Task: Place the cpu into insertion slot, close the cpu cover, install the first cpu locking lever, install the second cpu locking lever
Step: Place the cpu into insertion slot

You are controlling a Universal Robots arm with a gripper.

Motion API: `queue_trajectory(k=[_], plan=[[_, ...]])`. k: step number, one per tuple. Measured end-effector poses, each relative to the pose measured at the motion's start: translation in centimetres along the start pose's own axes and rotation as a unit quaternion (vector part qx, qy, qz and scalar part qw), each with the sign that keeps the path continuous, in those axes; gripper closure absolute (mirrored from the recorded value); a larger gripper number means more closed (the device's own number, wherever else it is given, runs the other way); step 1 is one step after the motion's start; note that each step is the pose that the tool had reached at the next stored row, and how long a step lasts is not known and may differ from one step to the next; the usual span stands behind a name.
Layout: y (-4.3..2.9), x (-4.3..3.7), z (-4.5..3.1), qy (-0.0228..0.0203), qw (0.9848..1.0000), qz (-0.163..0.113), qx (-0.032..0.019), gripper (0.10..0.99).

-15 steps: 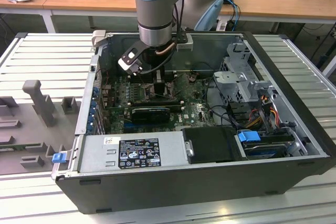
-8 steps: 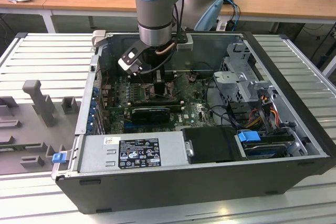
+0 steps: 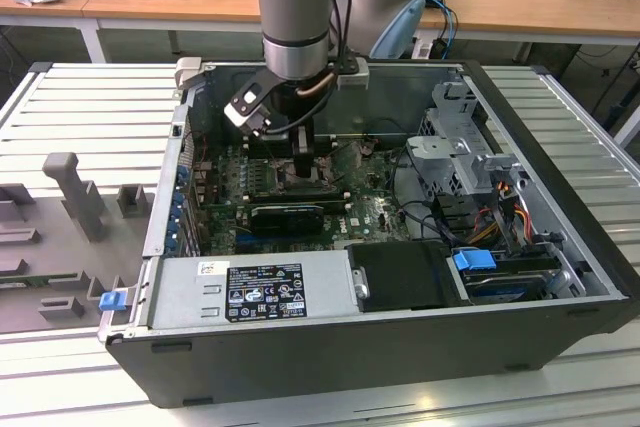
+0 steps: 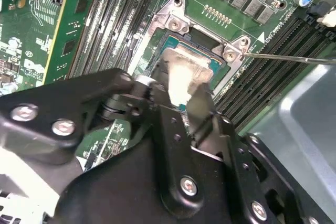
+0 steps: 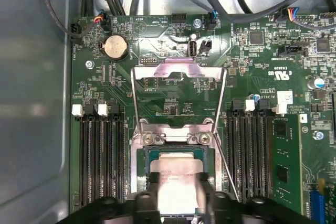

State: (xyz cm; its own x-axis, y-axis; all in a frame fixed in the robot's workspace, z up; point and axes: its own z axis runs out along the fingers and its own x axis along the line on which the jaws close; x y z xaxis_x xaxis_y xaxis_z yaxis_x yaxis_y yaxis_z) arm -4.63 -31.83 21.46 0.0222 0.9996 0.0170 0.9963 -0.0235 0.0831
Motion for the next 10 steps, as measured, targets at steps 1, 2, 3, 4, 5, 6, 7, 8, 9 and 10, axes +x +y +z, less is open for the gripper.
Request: queue_trajectory(k=[1,2,3,4,5,6,7,8,9,10], plan=[[0.01,0.0,-0.09,0.0,1.0,0.0,0.0,0.745],[0.01,0.0,-0.18,0.0,1.0,0.0,0.0,0.808],[0.02,0.0,-0.27,0.0,1.0,0.0,0.0,0.808],[0.03,0.01,-0.39,0.0,1.0,0.0,0.0,0.867],[0.04,0.01,-0.48,-0.0001,1.0,0.0,0.0,0.925],[0.05,0.01,-0.64,-0.0001,1.0,0.001,0.0,0.98],[0.06,0.01,-0.72,-0.0001,1.0,0.001,0.0,0.98],[0.07,0.01,-0.8,-0.0001,1.0,0.001,0.0,0.98],[0.08,0.02,-0.93,-0.0001,1.0,0.001,0.0,0.98],[0.08,0.02,-1.0,-0.0002,1.0,0.001,0.0,0.98]])
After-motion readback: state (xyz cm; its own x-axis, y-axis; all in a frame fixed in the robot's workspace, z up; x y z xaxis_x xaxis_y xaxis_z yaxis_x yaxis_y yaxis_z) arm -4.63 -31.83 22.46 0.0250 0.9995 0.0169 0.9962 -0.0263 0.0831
